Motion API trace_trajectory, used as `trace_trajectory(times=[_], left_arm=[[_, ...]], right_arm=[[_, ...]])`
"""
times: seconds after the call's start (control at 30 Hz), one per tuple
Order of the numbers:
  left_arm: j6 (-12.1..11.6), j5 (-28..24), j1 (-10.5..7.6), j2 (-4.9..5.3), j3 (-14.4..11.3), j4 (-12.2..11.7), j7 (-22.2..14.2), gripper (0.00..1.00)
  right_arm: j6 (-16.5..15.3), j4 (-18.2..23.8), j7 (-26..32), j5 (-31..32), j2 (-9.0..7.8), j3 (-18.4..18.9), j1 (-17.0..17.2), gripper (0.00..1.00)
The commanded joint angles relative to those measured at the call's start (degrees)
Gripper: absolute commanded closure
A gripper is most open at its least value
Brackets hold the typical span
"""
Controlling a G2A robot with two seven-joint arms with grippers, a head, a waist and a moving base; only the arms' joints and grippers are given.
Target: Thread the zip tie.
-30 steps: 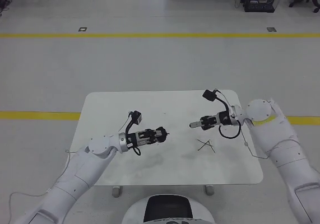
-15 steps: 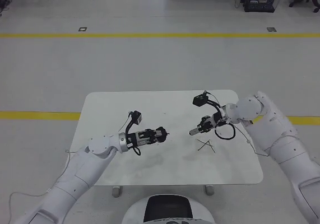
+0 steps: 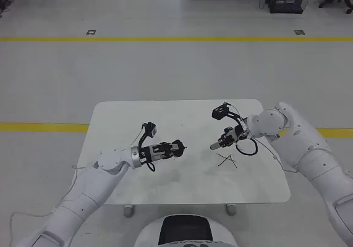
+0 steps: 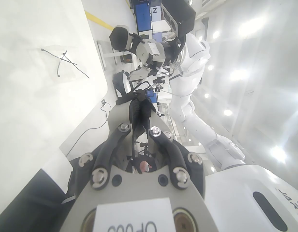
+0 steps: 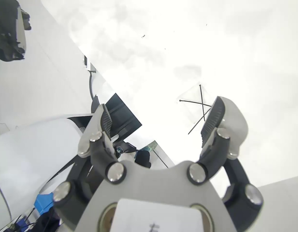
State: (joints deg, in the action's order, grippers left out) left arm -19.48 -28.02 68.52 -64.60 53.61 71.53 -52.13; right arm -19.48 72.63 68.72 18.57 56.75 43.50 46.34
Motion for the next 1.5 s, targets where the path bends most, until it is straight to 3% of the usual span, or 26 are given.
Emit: trace_trajectory(times=[0.0, 0.17, 0.3, 0.5, 0.87, 1.23, 1.47], left_arm=[[0.0, 0.0, 0.0, 0.0, 0.0, 0.0, 0.0, 1.0], [0.0, 0.0, 0.0, 0.0, 0.0, 0.0, 0.0, 1.0], [0.0, 0.0, 0.0, 0.0, 0.0, 0.0, 0.0, 1.0], [0.0, 0.0, 0.0, 0.0, 0.0, 0.0, 0.0, 1.0], [0.0, 0.0, 0.0, 0.0, 0.0, 0.0, 0.0, 1.0], [0.0, 0.0, 0.0, 0.0, 0.0, 0.0, 0.0, 1.0], [0.0, 0.0, 0.0, 0.0, 0.0, 0.0, 0.0, 1.0]], right_arm=[[0.0, 0.5, -1.8, 2.6, -0.18, 0.0, 0.2, 0.0], [0.0, 2.5, -1.7, 6.0, -1.12, -0.8, -1.1, 0.0], [0.0, 4.6, -0.6, 8.2, -2.04, -4.4, -3.2, 0.0], [0.0, 6.0, -4.3, 12.3, -3.74, -14.6, -7.6, 0.0], [0.0, 3.5, -15.8, 10.0, -6.39, -33.8, -16.7, 0.0], [0.0, 3.9, -16.4, 9.8, -6.65, -33.8, -16.6, 0.0], [0.0, 7.6, -17.7, 20.1, -6.73, -33.8, -14.0, 0.0]])
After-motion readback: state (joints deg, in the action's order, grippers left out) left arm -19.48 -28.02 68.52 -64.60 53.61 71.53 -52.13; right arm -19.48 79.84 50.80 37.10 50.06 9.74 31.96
